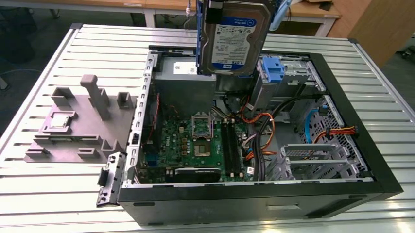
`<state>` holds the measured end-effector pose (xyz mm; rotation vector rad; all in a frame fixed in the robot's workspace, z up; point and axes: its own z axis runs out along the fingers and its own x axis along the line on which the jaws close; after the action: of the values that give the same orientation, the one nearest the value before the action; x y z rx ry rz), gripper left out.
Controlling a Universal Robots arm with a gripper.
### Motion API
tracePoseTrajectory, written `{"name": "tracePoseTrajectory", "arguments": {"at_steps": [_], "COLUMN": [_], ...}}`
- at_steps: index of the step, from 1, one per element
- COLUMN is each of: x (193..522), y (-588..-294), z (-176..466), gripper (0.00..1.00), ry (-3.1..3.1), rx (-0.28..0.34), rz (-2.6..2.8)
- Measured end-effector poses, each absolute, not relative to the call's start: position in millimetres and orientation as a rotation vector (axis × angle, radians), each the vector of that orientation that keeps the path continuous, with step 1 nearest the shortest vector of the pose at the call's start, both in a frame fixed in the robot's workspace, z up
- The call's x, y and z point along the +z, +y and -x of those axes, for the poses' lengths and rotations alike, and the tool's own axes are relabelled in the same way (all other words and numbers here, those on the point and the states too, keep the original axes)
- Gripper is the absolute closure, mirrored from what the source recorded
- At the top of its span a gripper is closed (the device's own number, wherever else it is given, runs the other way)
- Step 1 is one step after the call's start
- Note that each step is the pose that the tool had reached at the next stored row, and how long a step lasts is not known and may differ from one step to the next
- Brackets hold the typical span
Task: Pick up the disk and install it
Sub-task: 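Insert the disk into the insertion slot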
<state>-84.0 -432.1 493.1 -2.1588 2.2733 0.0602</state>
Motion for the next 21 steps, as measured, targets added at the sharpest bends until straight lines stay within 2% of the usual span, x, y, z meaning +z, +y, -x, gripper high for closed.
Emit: {"name": "tracePoseTrajectory", "arguments": {"at_steps": [21], "x": [493], "y": [-445], "z": [84], "gripper": [0.63], "ry": [2.273], "rx": [0.060], "rz": [2.159]}}
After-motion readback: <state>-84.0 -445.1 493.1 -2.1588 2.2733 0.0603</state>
